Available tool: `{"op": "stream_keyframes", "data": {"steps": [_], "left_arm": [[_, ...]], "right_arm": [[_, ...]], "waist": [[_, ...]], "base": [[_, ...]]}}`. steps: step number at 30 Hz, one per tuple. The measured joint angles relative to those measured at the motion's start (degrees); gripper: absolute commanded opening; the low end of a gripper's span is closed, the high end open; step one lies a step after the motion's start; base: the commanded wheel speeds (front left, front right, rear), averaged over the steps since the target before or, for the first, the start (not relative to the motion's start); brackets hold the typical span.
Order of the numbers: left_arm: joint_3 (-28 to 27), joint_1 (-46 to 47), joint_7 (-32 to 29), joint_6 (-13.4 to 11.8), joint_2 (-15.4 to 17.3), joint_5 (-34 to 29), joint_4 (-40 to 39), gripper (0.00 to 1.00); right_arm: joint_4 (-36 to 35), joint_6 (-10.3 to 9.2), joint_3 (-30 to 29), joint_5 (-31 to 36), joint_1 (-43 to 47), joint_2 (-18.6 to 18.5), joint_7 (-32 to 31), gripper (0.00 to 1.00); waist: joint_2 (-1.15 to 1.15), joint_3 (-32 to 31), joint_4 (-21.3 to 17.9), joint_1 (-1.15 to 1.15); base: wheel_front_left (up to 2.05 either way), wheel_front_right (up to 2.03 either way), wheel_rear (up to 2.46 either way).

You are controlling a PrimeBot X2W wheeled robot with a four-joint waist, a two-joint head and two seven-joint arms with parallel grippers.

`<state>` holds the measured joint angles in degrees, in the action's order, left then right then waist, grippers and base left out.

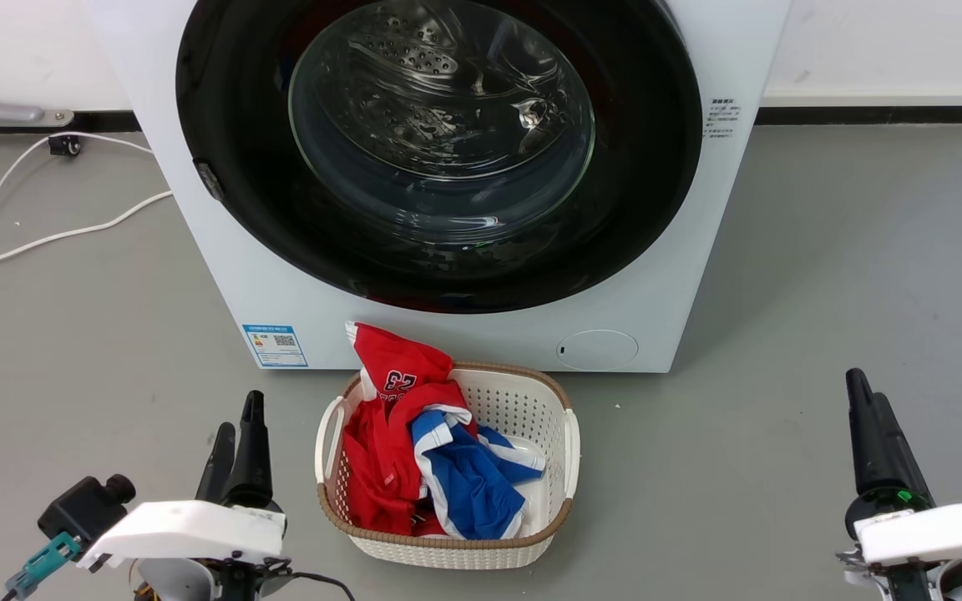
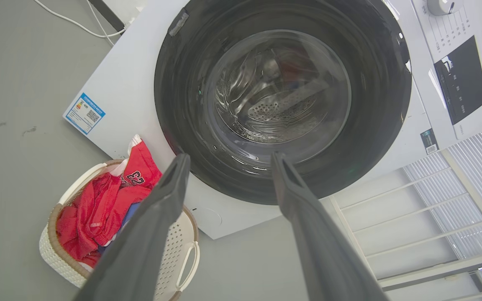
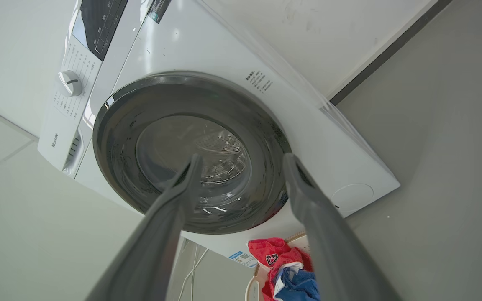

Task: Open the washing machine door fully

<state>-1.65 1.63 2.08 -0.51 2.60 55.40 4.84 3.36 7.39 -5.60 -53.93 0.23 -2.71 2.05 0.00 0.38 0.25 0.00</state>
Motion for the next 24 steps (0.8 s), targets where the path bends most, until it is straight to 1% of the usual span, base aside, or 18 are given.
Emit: {"op": "stream_keyframes", "data": {"steps": [8,14,24], "left_arm": [[2.3,-0.4,1.6,-2.0,0.8,-8.2,-1.3,1.0],[4.4,-0.5,2.7,-3.5,1.7,-12.8,-2.5,1.0],[6.5,-1.4,4.4,-4.5,2.7,-19.2,-3.9,1.0]], "right_arm": [[-1.8,0.0,1.1,9.9,1.3,0.0,1.6,1.0],[-3.1,0.0,1.4,15.1,1.9,0.0,2.8,1.0],[-5.5,0.0,1.5,23.0,2.7,0.0,4.5,1.0]], "waist": [[0.0,0.0,0.1,0.0],[0.0,0.1,0.2,0.0],[0.0,0.1,0.3,0.0]], "base": [[0.0,0.0,0.0],[0.0,0.0,0.0],[0.0,0.0,0.0]]}}
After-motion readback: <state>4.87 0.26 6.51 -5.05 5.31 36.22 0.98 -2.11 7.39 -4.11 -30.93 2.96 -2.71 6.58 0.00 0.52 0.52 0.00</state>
